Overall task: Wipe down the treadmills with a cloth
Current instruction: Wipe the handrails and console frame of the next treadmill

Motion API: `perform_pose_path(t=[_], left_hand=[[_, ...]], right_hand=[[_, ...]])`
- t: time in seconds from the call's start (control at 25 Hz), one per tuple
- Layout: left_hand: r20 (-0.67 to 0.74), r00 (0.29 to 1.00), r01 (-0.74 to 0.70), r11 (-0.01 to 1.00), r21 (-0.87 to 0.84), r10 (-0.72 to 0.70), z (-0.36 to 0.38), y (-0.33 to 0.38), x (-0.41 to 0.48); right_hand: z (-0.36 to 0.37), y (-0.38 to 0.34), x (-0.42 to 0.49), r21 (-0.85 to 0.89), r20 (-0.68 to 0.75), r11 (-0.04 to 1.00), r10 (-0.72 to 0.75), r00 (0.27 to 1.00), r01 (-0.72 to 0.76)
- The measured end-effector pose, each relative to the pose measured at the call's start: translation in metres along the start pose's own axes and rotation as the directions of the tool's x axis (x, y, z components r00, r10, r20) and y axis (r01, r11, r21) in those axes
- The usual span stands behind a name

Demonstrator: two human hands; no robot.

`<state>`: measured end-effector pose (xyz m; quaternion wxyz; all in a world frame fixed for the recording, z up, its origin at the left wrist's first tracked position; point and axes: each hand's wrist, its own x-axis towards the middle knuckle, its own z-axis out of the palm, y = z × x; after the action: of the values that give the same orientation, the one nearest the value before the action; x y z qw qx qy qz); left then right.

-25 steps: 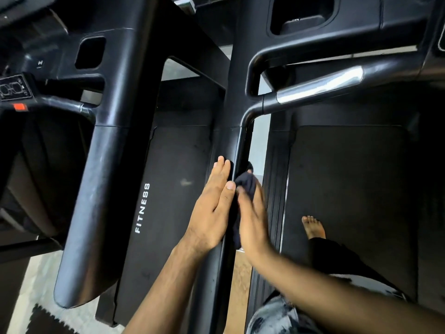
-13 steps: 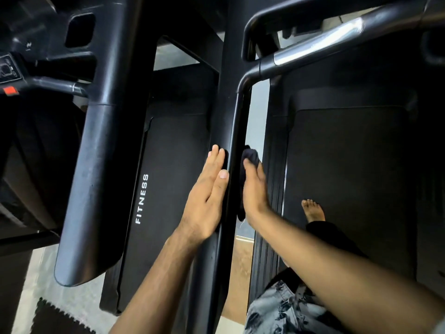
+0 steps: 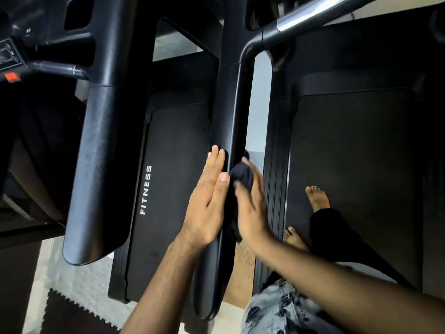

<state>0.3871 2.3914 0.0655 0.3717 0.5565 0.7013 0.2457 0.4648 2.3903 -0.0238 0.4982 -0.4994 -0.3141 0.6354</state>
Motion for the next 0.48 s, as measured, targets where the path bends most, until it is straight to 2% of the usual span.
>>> perform_pose_path(t=[0.08,0.12,0.16,0.24,0.28,0.32,0.4,0.44,0.48], left_hand=[[0.020,1.000,0.024,1.000,0.009,-0.024,0.002,-0.001,-0.005],[0.016,0.999,0.028,1.000,0.006,-0.028,0.003,-0.002,-0.011],[0.010,1.000,0.020,1.000,0.003,-0.020,0.004,-0.003,-0.017],[0.007,1.000,-0.018,1.000,0.007,0.018,0.003,-0.007,-0.024],[0.009,1.000,-0.025,1.000,0.018,0.024,0.003,-0.010,-0.026],[0.018,1.000,-0.013,1.000,0.028,0.013,0.002,-0.012,-0.028],[0.029,1.000,0.012,1.000,0.019,-0.012,0.003,-0.013,-0.035],[0.028,1.000,0.013,1.000,0.010,-0.014,0.004,-0.014,-0.040],[0.023,1.000,0.008,1.000,0.007,-0.008,0.004,-0.015,-0.046]], right_hand=[[-0.003,-0.002,0.027,0.079,-0.059,0.973,0.222,0.973,-0.217],[-0.004,0.000,0.021,0.099,-0.048,0.962,0.258,0.965,-0.253],[-0.005,-0.002,0.000,0.057,-0.035,0.980,0.193,0.981,-0.191],[-0.004,-0.001,-0.047,-0.044,0.046,0.999,-0.022,0.999,0.024],[-0.006,0.008,-0.046,-0.046,0.048,0.997,-0.067,0.997,0.069],[-0.006,0.011,-0.028,-0.023,0.011,1.000,0.007,1.000,-0.006],[-0.012,0.017,-0.005,0.110,-0.019,0.959,0.263,0.965,-0.259],[-0.014,0.020,-0.012,0.113,-0.003,0.948,0.298,0.954,-0.296],[-0.016,0.015,-0.034,0.032,0.003,0.974,0.225,0.974,-0.225]])
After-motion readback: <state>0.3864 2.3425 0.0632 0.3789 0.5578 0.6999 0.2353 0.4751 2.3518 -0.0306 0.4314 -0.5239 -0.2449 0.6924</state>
